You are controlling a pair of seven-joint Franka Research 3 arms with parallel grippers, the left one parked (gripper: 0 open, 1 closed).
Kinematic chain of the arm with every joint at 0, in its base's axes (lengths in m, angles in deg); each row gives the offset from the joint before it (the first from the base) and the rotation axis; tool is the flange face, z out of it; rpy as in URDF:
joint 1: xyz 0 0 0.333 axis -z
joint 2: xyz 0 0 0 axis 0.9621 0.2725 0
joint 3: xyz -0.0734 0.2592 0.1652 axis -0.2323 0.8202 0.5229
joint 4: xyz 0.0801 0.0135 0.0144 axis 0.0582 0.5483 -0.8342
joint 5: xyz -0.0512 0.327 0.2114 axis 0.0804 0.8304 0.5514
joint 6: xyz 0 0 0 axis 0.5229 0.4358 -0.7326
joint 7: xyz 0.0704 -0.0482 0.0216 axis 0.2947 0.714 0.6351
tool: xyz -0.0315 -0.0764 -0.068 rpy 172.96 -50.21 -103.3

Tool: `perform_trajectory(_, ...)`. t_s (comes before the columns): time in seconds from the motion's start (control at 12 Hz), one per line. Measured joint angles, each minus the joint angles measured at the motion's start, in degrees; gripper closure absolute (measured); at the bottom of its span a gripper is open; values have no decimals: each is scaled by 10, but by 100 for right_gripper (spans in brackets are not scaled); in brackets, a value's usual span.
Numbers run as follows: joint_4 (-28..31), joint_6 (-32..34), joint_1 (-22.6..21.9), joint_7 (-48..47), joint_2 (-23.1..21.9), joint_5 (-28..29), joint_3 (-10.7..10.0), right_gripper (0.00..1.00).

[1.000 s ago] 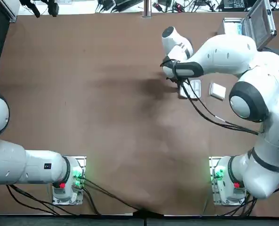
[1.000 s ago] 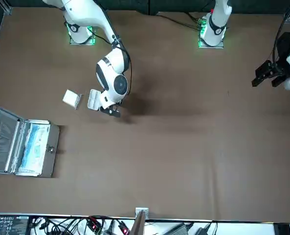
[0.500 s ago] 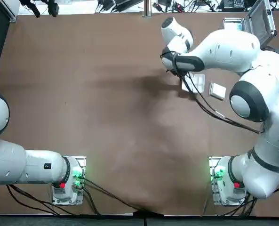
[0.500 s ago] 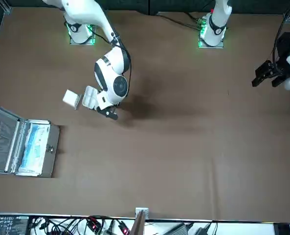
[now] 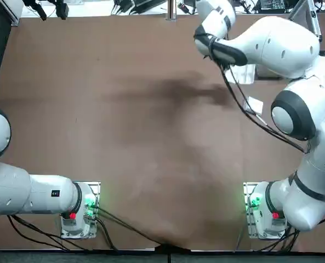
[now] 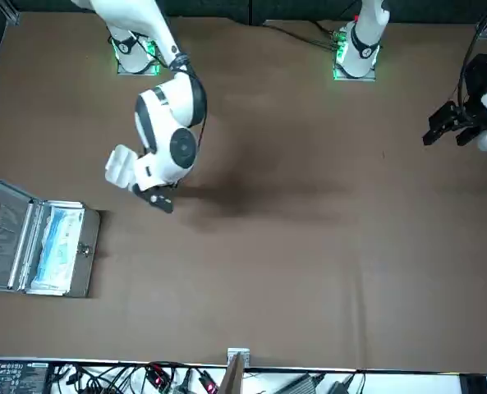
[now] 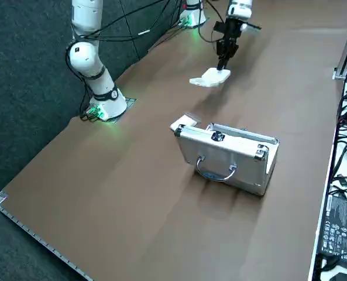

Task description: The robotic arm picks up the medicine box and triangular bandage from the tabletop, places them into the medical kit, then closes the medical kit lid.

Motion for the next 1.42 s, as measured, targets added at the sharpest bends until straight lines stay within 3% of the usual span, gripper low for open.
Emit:
perform_trajectory(0.33,-18,-13,10,124,-4,0,-82,97)
perform_trajectory(0.42,-19,-25,21,156,-4,0,-94,97)
perform_trajectory(0.58,-19,-56,52,208,-2,-16,-100,97)
perform_trajectory(0.75,-19,-86,74,229,8,-66,-100,97)
perform_trajectory(1.42,-5,-163,139,237,83,-158,-100,97)
